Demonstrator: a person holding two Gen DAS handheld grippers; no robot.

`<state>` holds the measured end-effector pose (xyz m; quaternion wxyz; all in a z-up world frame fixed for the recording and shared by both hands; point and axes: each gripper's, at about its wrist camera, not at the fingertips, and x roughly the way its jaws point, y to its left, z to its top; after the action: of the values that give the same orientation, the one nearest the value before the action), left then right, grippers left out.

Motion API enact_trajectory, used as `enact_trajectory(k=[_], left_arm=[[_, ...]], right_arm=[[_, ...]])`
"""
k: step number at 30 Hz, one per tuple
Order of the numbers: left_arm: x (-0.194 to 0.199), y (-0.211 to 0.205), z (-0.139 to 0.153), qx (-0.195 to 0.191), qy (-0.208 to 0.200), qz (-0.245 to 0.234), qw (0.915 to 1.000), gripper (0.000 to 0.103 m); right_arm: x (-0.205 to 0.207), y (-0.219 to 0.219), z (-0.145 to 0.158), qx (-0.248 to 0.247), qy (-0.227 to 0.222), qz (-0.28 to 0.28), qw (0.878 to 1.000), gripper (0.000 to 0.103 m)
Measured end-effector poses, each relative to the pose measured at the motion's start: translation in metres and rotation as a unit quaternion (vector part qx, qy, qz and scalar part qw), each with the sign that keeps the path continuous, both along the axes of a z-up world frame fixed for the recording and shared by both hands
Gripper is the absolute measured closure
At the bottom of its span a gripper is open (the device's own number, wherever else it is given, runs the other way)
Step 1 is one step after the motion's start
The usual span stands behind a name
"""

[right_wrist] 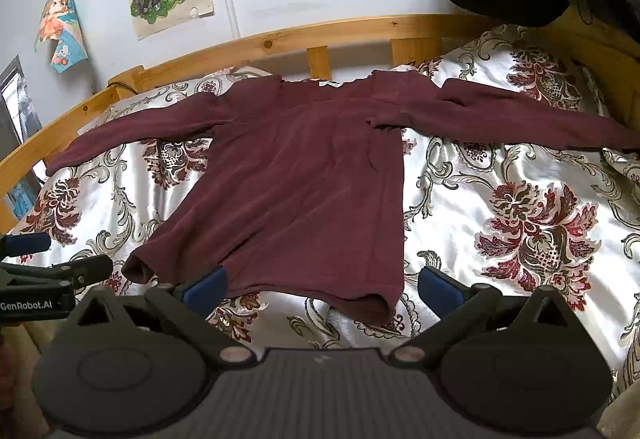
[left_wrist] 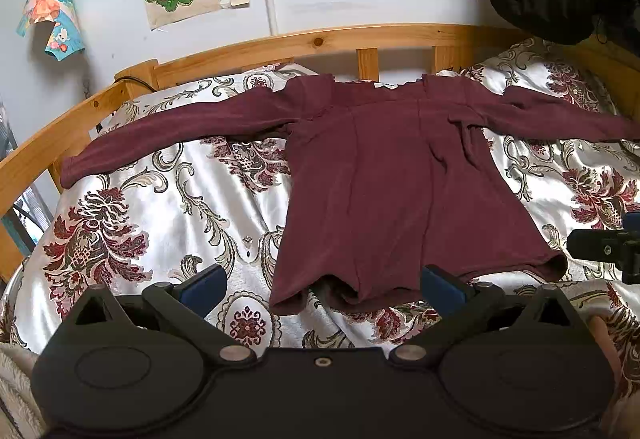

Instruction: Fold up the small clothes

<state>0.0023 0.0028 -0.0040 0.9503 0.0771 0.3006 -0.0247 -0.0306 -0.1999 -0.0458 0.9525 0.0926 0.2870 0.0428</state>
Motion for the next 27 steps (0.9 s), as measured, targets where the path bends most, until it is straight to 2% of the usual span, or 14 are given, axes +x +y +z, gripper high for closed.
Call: enact_trajectory(k=[27], left_arm=[[-0.0011, 0.0017, -0.0030, 0.003, 0.002, 0.000, 1.0000, 0.001]], right_arm=[[0.0005, 0.0003, -0.0030, 0.001, 0.001, -0.001, 1.000, 0.000]])
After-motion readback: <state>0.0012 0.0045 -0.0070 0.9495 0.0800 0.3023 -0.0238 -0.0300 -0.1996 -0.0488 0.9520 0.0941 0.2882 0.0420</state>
